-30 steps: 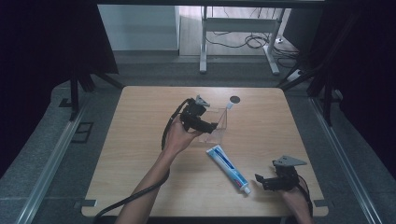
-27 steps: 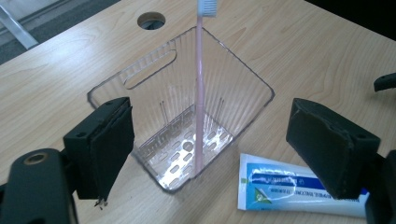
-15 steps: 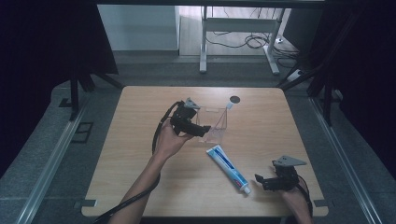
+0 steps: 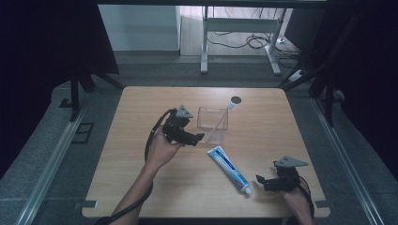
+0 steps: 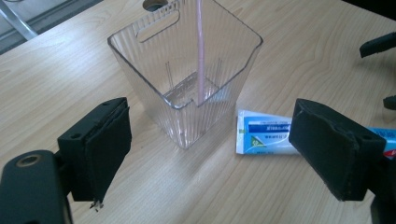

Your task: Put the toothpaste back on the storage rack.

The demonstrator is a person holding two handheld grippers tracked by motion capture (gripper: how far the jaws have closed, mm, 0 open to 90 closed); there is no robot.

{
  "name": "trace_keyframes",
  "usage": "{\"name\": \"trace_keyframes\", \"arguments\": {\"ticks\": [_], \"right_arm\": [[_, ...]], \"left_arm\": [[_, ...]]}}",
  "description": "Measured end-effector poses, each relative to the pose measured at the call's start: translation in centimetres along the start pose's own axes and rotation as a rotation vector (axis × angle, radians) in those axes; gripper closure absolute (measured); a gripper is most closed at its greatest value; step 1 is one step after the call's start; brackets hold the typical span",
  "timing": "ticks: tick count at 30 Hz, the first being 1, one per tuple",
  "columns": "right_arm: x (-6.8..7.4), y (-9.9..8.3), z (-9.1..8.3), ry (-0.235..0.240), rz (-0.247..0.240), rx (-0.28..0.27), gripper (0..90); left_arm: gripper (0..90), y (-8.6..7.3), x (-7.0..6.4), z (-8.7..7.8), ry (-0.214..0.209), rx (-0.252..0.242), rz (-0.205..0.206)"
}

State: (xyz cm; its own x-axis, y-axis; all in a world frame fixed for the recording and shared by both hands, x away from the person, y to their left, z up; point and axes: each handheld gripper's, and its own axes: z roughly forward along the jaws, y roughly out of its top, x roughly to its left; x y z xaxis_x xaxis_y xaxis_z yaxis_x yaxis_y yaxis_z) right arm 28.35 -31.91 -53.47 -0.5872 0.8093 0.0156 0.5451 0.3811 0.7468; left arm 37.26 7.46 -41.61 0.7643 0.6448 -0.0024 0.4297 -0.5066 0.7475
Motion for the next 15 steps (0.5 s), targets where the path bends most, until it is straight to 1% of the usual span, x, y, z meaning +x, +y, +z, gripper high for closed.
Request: {"name": "trace_keyframes", "arguments": {"ticks": [3, 5, 6, 7, 10, 11, 15], "right_arm": [[0.0, 0.0, 0.0, 0.001, -0.002, -0.002, 3.5], [0.0, 0.0, 0.0, 0.001, -0.002, -0.001, 3.5], [0.1, 0.0, 0.0, 0.001, -0.002, -0.002, 3.5], [0.1, 0.0, 0.0, 0.001, 0.0, -0.001, 3.5], [0.1, 0.0, 0.0, 0.002, -0.001, -0.001, 3.6], [0.1, 0.0, 0.0, 0.002, -0.001, 0.0, 3.6], [0.1, 0.0, 0.0, 0.0, 0.0, -0.001, 3.6]], "left_arm": [[13.4, -0.5, -0.2, -0.1, -0.001, -0.007, 0.013], [13.4, -1.2, -0.3, -0.2, 0.002, -0.012, 0.022], [13.4, -1.2, -0.3, -0.2, 0.002, -0.012, 0.022], [13.4, -1.7, -0.4, -0.3, 0.003, -0.013, 0.025], [13.4, -2.5, -0.6, -0.5, 0.009, -0.009, 0.031], [13.3, -2.7, -0.6, -0.5, 0.008, -0.01, 0.025], [13.4, -3.8, -0.8, -0.8, 0.016, -0.013, 0.037]]}}
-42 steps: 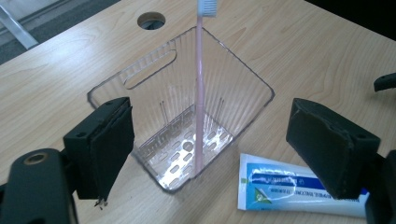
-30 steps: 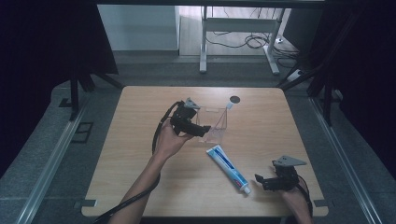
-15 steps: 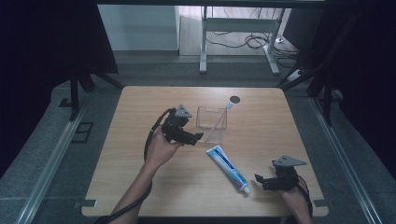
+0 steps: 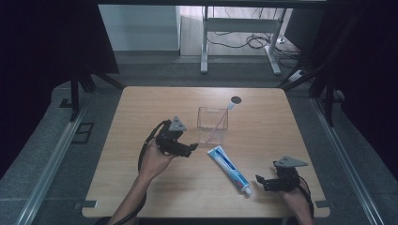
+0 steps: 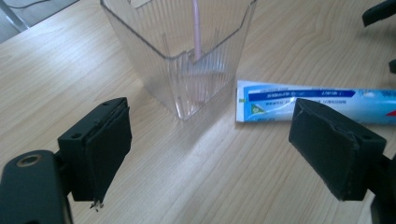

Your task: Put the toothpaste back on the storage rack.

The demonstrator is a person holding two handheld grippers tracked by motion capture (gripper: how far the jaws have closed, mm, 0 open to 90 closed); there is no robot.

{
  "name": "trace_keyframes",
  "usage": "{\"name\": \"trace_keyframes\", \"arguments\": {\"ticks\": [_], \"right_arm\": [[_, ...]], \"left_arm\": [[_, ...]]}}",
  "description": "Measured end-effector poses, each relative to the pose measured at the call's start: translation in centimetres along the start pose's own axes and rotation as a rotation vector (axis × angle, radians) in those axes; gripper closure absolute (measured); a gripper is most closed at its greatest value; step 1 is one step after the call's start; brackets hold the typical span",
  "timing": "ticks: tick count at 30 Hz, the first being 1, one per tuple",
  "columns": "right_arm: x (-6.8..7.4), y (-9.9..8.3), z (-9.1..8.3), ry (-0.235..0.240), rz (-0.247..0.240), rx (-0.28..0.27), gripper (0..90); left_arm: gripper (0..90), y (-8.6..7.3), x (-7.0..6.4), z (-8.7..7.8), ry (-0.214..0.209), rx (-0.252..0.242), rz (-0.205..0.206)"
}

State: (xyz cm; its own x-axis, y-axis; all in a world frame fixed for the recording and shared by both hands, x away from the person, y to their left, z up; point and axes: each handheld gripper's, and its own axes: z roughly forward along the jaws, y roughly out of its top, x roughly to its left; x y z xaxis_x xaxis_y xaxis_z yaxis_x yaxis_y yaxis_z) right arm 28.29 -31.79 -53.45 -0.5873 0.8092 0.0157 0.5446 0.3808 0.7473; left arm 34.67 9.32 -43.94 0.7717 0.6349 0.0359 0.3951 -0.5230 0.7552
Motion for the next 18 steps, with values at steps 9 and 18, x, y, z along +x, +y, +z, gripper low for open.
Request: {"name": "trace_keyframes", "arguments": {"ticks": [9, 18], "right_arm": [[0.1, 0.1, -0.1, 0.001, -0.008, -0.011, 4.2], [0.3, 0.1, 0.0, 0.006, -0.017, -0.009, 5.0]], "left_arm": [[13.4, -2.3, -0.3, -0.5, -0.003, -0.011, -0.007], [13.4, -4.8, -0.7, -1.3, 0.0, -0.034, -0.018]]}}
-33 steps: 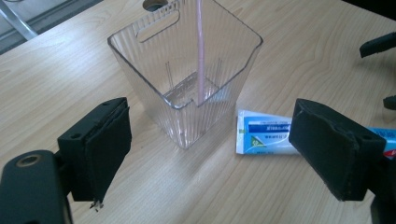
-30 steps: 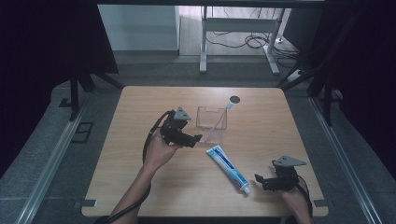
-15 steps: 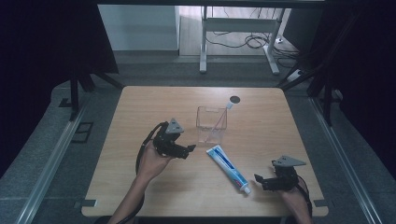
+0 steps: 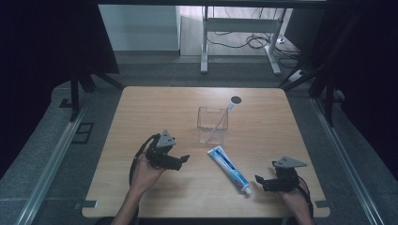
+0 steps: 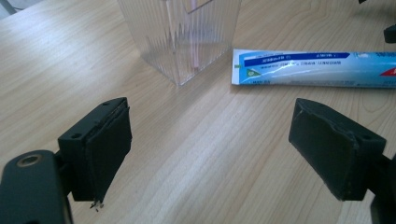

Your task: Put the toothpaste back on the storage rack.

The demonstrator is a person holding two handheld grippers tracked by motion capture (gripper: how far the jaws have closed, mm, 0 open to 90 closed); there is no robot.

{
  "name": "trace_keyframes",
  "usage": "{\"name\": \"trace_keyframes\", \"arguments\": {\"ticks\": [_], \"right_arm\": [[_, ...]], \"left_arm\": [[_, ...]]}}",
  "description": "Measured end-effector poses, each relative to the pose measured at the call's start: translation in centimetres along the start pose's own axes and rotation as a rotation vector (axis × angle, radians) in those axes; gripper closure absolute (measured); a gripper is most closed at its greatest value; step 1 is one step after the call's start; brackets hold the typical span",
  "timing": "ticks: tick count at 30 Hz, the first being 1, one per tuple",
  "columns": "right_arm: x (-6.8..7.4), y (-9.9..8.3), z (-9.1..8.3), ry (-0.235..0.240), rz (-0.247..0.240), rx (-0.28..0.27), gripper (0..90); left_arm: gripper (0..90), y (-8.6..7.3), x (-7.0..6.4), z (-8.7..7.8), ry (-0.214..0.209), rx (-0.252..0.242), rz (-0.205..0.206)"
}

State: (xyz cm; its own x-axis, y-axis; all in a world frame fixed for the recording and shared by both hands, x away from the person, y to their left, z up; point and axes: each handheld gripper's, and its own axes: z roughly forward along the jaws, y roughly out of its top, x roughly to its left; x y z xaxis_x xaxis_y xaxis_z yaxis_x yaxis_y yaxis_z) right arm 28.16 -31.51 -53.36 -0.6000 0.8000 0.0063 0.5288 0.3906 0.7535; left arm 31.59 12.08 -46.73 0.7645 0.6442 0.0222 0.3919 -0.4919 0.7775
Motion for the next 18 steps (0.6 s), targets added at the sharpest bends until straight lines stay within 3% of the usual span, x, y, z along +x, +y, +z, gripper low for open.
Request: {"name": "trace_keyframes", "arguments": {"ticks": [18], "right_arm": [[0.3, 0.1, 0.1, 0.012, -0.014, -0.001, 7.5]], "left_arm": [[13.5, -3.5, -0.5, 0.1, 0.01, 0.042, -0.031]]}}
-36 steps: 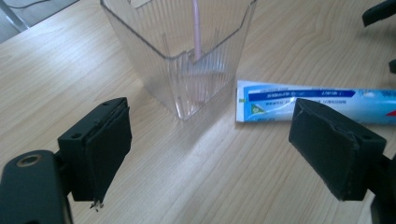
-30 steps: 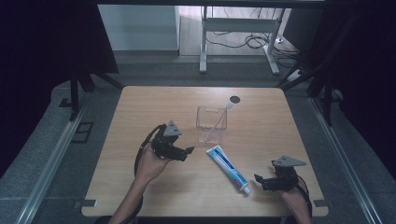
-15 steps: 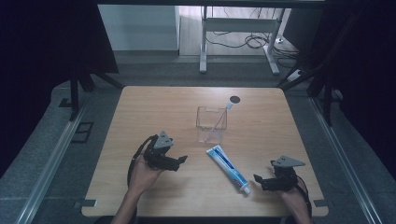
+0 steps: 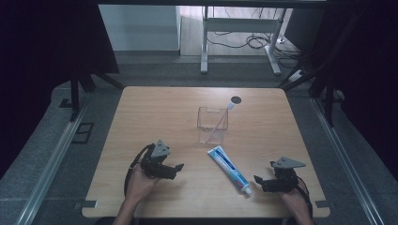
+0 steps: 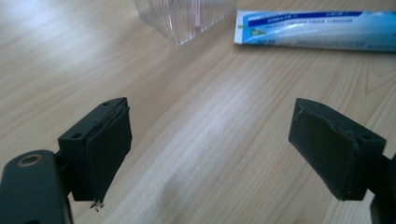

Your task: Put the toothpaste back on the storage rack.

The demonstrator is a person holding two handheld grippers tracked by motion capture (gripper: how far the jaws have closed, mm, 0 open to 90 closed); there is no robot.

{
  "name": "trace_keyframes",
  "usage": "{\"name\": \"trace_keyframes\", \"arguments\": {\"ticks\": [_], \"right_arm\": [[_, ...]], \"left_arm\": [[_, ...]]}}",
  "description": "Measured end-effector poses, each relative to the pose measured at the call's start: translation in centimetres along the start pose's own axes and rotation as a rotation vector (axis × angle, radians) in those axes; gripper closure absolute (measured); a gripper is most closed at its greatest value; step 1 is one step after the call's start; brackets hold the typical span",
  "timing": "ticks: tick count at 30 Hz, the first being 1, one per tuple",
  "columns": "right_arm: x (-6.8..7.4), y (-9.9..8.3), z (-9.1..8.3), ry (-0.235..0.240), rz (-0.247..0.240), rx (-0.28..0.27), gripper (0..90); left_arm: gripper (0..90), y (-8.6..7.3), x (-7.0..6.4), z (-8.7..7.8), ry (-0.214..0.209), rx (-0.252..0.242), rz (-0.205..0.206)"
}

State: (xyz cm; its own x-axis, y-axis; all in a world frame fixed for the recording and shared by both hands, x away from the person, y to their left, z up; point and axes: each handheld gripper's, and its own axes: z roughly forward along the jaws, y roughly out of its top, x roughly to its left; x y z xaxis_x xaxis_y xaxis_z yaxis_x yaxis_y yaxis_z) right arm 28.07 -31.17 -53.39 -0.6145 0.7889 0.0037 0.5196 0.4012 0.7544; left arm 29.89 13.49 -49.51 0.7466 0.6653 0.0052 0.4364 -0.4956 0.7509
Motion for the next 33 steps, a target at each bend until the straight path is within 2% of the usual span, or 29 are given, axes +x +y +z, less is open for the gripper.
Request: {"name": "trace_keyframes", "arguments": {"ticks": [6, 10, 15, 16, 20, 23, 25, 33], "right_arm": [[0.0, 0.0, 0.0, 0.003, -0.005, 0.003, 7.6], [0.0, 0.0, 0.0, 0.008, 0.003, 0.006, 7.9], [0.2, 0.1, 0.1, 0.016, -0.003, 0.014, 7.9], [0.4, 0.2, 0.1, 0.02, -0.016, 0.022, 8.5], [0.6, 0.2, 0.0, 0.018, -0.027, 0.031, 11.6], [0.5, 0.4, -0.1, 0.017, -0.022, 0.026, 13.8], [0.6, 0.7, -0.4, 0.024, -0.001, 0.034, 14.0], [0.6, 1.7, -1.1, 0.055, 0.004, 0.053, 15.4]], "left_arm": [[13.5, -1.1, 0.0, 0.4, -0.006, 0.016, -0.019], [13.4, -1.5, -0.1, 0.3, -0.005, 0.005, -0.032], [14.1, -1.9, 0.1, 0.4, 0.006, 0.026, -0.018], [14.1, -2.0, 0.1, 0.6, -0.009, 0.035, -0.025], [13.7, -2.2, -0.1, 0.6, -0.015, 0.017, -0.039], [13.5, -2.2, -0.1, 0.6, -0.013, 0.008, -0.04], [13.4, -2.4, -0.1, 0.6, -0.021, 0.005, -0.058], [13.0, -2.9, -0.4, 0.8, -0.028, 0.03, -0.041]]}}
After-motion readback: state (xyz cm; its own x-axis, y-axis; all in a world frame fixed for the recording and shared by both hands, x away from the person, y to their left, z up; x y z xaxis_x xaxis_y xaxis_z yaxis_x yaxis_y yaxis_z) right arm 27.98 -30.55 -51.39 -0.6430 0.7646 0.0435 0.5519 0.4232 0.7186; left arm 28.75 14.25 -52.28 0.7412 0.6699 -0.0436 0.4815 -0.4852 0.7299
